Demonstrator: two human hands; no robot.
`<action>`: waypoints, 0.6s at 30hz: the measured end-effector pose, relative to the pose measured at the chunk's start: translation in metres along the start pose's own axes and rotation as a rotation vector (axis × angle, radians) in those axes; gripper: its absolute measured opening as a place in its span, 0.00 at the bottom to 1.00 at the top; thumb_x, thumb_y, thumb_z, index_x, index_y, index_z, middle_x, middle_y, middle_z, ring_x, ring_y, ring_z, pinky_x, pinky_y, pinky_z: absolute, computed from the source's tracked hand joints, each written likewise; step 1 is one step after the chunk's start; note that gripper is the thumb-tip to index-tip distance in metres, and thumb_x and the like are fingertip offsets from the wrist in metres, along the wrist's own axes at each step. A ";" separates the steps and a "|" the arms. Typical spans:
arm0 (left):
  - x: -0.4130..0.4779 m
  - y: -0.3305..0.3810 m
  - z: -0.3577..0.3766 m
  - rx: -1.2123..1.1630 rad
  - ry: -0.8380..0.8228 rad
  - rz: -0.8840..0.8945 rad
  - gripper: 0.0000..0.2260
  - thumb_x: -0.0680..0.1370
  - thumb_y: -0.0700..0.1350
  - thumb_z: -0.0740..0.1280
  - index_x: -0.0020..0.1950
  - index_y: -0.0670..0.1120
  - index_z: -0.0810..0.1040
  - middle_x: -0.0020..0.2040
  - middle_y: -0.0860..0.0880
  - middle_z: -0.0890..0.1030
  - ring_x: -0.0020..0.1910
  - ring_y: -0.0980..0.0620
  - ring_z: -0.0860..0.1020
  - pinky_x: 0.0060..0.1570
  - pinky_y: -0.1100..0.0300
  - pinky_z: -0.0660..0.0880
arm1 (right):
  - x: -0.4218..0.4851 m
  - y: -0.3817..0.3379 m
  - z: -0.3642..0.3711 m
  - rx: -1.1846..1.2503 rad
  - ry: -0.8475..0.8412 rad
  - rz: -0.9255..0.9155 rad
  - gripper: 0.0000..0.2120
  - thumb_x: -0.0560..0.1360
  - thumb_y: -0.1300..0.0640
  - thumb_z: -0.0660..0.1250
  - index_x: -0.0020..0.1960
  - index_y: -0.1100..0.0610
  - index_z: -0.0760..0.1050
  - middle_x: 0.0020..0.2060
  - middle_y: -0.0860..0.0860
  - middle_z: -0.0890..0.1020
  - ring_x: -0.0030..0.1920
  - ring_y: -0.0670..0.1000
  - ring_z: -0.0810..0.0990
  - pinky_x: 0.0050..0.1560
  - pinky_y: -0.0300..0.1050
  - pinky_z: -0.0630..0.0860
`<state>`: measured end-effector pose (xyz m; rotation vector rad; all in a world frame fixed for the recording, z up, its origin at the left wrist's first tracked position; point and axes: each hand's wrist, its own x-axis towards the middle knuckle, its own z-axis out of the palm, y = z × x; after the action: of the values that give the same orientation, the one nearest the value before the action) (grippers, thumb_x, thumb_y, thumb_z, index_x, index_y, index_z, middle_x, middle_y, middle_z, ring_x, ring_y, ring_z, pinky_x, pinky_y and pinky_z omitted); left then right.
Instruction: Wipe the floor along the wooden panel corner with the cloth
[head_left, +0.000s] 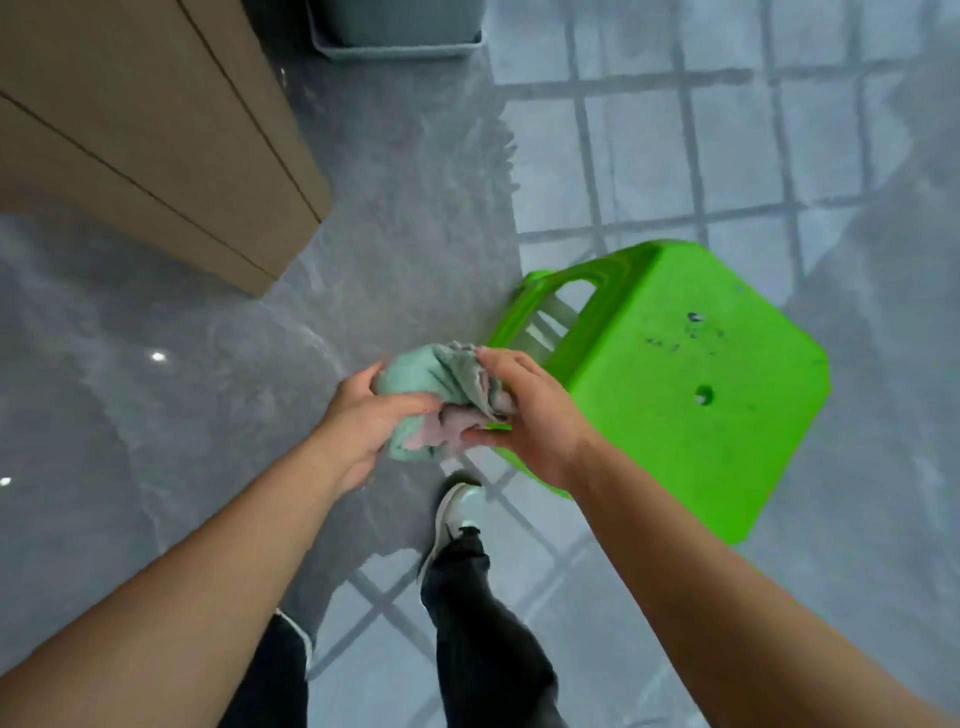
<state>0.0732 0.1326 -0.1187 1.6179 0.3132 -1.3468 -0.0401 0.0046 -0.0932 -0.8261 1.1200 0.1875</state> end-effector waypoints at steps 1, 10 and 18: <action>-0.002 0.009 0.027 -0.023 -0.024 0.015 0.19 0.68 0.29 0.72 0.58 0.41 0.79 0.52 0.40 0.84 0.47 0.44 0.82 0.51 0.49 0.79 | -0.012 -0.011 -0.016 -0.037 0.027 -0.062 0.16 0.72 0.51 0.72 0.57 0.55 0.76 0.48 0.55 0.81 0.47 0.55 0.81 0.52 0.65 0.79; -0.019 0.004 0.189 0.079 -0.178 -0.129 0.12 0.74 0.40 0.71 0.55 0.45 0.74 0.49 0.45 0.81 0.42 0.49 0.81 0.37 0.55 0.81 | -0.050 -0.017 -0.152 0.007 0.269 0.046 0.16 0.78 0.48 0.62 0.60 0.56 0.77 0.47 0.53 0.82 0.40 0.52 0.82 0.32 0.45 0.79; -0.036 0.007 0.159 0.404 -0.140 -0.035 0.35 0.66 0.44 0.75 0.72 0.44 0.67 0.63 0.41 0.78 0.61 0.41 0.79 0.63 0.42 0.76 | -0.060 -0.020 -0.153 -0.403 0.930 -0.067 0.19 0.78 0.47 0.58 0.58 0.60 0.75 0.54 0.64 0.81 0.55 0.64 0.79 0.53 0.52 0.75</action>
<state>-0.0315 0.0173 -0.0714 1.8372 -0.0188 -1.6167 -0.1671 -0.0963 -0.0598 -1.3723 1.9549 -0.0491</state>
